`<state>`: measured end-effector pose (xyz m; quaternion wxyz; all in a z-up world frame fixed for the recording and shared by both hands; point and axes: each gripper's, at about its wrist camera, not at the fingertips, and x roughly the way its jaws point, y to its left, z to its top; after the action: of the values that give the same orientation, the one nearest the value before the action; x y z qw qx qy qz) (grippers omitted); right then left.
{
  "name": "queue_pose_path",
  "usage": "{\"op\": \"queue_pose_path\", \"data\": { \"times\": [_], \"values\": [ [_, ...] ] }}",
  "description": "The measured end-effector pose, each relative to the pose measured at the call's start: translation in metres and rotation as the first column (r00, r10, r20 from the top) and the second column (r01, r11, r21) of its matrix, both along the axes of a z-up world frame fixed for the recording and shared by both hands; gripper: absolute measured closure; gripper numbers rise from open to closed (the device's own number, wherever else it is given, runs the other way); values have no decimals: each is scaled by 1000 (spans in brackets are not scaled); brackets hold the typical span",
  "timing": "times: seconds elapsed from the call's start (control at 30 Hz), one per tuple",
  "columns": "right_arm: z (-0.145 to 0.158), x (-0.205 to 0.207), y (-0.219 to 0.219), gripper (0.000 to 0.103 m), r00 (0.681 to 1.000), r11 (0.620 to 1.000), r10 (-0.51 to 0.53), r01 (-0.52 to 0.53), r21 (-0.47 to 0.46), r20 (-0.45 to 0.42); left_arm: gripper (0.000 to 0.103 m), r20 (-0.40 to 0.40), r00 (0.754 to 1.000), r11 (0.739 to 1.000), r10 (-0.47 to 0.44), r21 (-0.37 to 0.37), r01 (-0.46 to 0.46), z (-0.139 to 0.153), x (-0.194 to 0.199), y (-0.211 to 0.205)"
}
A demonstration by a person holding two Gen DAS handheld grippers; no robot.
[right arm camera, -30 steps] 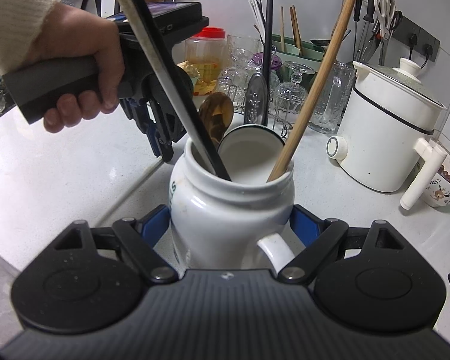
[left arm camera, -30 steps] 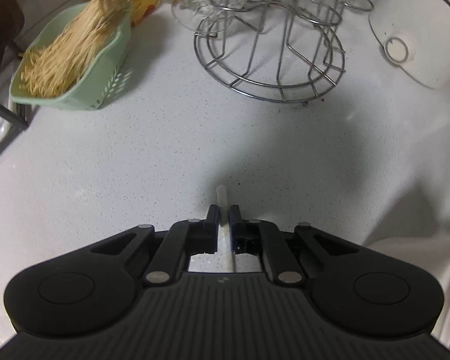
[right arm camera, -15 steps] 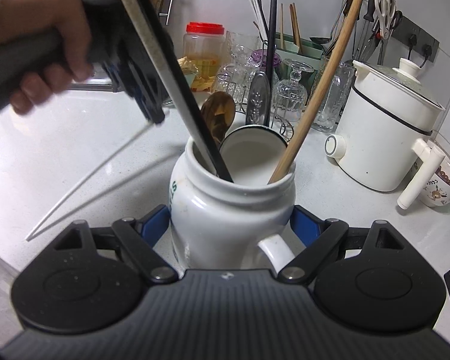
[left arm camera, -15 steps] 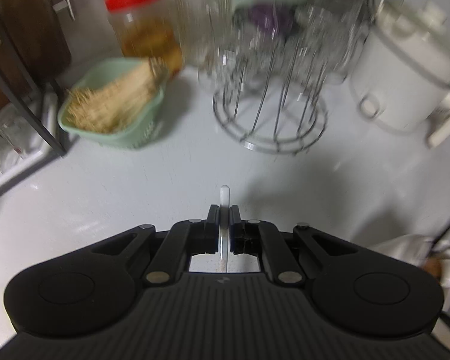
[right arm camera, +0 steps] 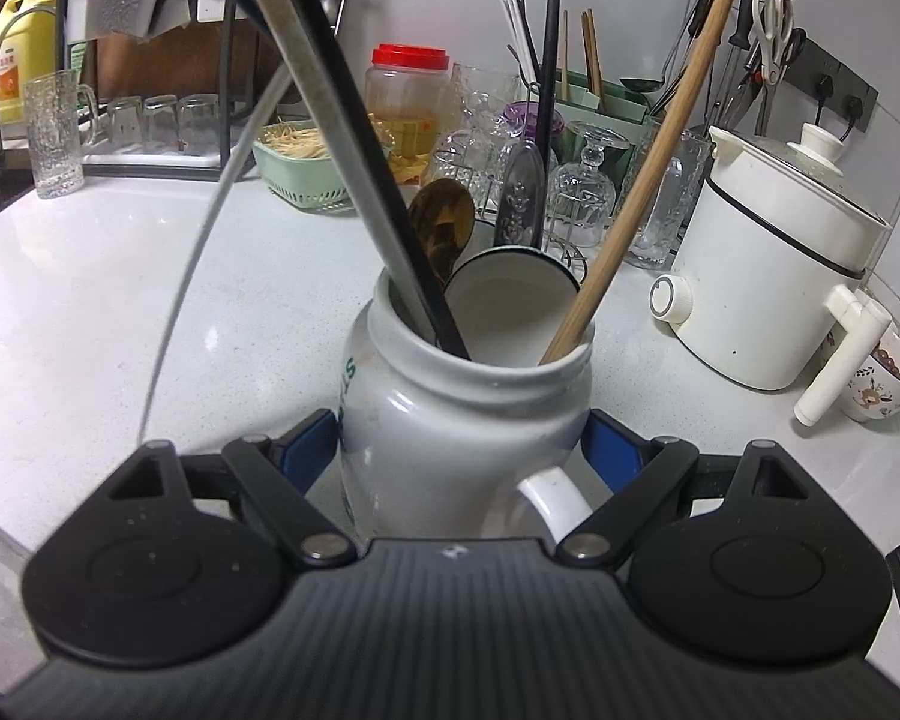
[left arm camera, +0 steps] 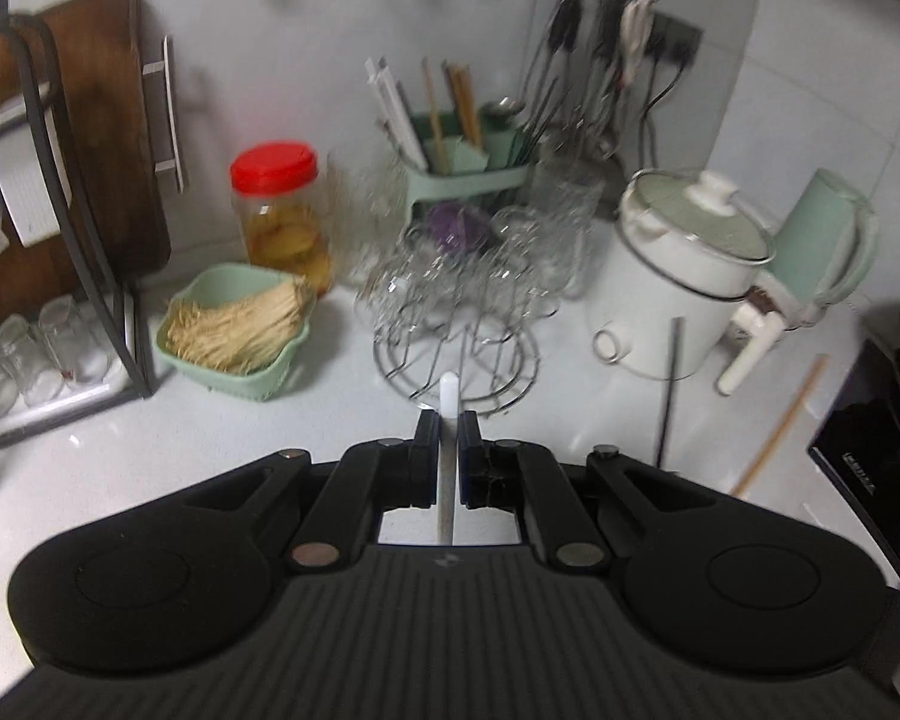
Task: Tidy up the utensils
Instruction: 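Lift the white chopstick up off the counter with the left tool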
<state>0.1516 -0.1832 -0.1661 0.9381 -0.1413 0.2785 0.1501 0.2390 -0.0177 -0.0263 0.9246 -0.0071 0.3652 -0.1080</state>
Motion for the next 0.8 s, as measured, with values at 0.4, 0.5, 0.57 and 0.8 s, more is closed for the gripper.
{"op": "queue_pose_path", "data": {
  "times": [0.4, 0.5, 0.57, 0.8],
  "values": [
    [-1, -1, 2, 12, 1000, 1000, 6, -6, -14, 8, 96, 57, 998, 999, 7, -42, -4, 11, -27, -9],
    [-1, -1, 1, 12, 1000, 1000, 9, -9, -16, 7, 96, 64, 998, 999, 6, -51, -3, 13, -29, -11],
    [-1, -1, 1, 12, 1000, 1000, 9, -9, -16, 7, 96, 66, 998, 998, 5, -58, -1, 15, -30, -12],
    [-1, -1, 1, 12, 1000, 1000, 12, -12, -17, 12, 96, 95, 995, 998, -2, -70, 8, 27, -38, -16]
  ]
}}
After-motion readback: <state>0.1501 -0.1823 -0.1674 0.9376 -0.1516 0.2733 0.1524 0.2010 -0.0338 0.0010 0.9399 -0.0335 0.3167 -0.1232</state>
